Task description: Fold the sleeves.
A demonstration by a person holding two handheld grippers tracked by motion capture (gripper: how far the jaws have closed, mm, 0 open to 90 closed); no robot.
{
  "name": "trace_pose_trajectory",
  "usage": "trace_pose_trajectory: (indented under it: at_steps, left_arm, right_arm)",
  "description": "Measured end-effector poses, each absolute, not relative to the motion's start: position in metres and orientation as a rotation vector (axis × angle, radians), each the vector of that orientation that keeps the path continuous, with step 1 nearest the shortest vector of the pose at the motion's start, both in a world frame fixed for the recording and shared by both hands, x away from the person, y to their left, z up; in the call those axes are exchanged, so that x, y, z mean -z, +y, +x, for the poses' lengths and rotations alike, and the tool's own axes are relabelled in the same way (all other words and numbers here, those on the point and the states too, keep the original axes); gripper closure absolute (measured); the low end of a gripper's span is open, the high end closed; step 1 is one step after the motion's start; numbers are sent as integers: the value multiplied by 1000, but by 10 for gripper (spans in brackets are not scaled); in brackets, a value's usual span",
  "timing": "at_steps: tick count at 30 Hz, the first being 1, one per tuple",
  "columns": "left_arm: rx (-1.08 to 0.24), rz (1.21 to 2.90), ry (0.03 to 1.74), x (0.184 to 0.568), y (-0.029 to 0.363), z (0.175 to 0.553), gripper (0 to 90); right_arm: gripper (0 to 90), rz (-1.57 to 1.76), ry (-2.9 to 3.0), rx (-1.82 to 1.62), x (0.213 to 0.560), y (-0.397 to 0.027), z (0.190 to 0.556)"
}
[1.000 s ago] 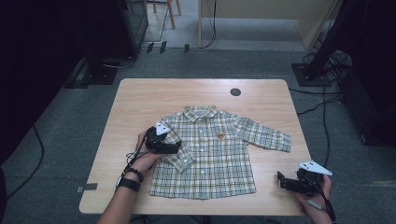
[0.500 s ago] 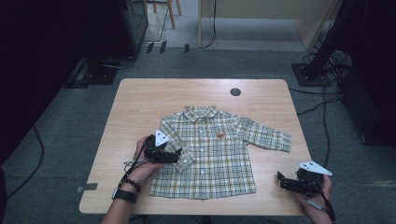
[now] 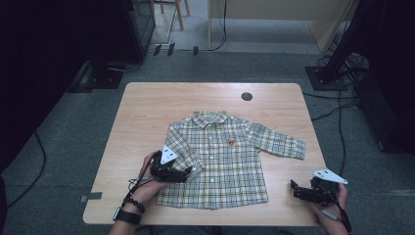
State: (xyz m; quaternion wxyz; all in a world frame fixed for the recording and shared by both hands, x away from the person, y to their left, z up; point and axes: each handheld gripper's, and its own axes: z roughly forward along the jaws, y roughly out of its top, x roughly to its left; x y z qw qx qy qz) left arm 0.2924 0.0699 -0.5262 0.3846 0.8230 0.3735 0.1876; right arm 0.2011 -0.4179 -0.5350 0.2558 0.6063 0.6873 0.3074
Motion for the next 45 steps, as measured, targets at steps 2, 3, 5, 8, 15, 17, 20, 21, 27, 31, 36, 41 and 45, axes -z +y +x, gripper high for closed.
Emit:
trace_pose_trajectory:
  at_steps: [2,3,5,8,15,17,20,21,27,31,36,41,45]
  left_arm:
    - [-535,2104,945,524,70,288,99]
    - [-563,2099,937,524,70,285,99]
    - [-571,2079,930,523,72,280,99]
    - [-529,2086,947,526,78,274,99]
    - [-494,2047,1024,526,99,270,99]
    - [-472,2042,1059,527,106,270,99]
    - [-444,2023,1115,527,116,268,100]
    - [-441,2019,1117,527,119,268,100]
    - [-476,2059,1111,528,129,260,100]
    - [-484,2053,1126,528,137,258,100]
    - [-518,2058,1148,528,147,257,99]
    - [-544,2040,1194,528,162,255,99]
    - [-562,2014,1243,528,178,254,99]
  right_arm:
    - [17,1646,1866,-835,535,-418,201]
    - [17,1646,1866,-834,535,-418,201]
    - [17,1646,1865,-833,535,-418,201]
    - [17,1646,1866,-833,535,-418,201]
    - [17,1646,1865,-832,535,-418,201]
    - [17,1645,1865,-832,535,-418,201]
    - [18,1645,1865,-832,535,-418,201]
    - [17,1644,1866,-832,535,-418,201]
    - [17,1644,1866,-832,535,-418,201]
    - [17,1645,1866,-832,535,-418,201]
    - [17,1644,1866,-832,535,-418,201]
    - [17,1645,1866,-832,535,-418,201]
    - [18,1644,1867,-831,535,-418,201]
